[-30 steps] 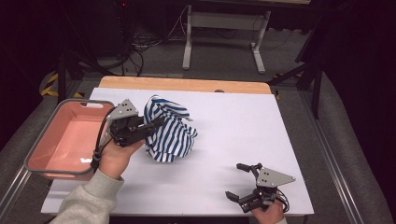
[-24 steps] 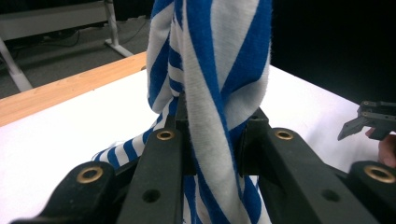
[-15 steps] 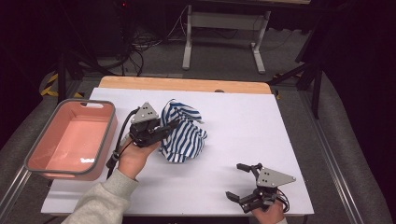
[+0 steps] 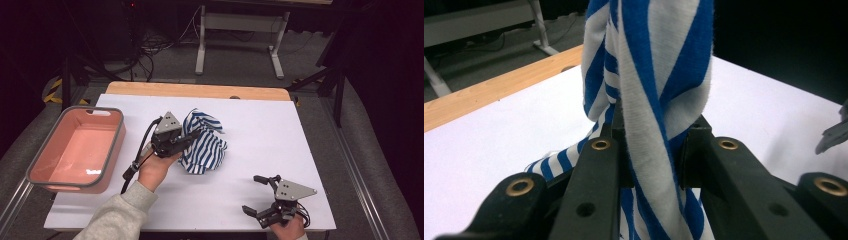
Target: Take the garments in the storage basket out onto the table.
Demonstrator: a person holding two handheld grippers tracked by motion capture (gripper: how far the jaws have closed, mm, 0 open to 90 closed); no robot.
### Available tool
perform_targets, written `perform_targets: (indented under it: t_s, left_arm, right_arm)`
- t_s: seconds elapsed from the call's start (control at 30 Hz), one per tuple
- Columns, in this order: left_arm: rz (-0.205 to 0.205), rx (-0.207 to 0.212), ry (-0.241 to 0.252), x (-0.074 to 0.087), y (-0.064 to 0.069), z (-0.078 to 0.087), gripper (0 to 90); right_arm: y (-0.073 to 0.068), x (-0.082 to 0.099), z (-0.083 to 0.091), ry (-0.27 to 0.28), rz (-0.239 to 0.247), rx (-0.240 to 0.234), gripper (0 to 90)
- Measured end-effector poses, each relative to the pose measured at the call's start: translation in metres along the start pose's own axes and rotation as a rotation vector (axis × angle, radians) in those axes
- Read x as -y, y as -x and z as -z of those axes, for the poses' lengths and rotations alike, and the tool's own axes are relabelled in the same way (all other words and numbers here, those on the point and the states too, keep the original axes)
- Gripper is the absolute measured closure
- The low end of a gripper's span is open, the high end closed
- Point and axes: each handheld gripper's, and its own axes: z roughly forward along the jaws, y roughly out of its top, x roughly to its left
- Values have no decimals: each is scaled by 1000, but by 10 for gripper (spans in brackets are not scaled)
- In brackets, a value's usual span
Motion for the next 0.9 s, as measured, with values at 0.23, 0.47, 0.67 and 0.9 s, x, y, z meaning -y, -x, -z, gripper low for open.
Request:
perform_targets:
  t_s: [0.23, 0.47, 0.67, 0.9]
  left_arm:
    - [1, -10, -22, 5, -1, -12, 751]
    - [-12, -13, -40, 13, -3, -23, 736]
    - [-4, 2, -41, 18, -5, -28, 720]
    - [-28, 1, -33, 19, -4, -30, 681]
  right_arm:
    - [0, 0, 1, 2, -2, 0, 4]
    - [0, 0, 0, -4, -4, -6, 4]
    - [1, 0, 0, -3, -3, -9, 4]
    - [1, 0, 0, -4, -4, -9, 4]
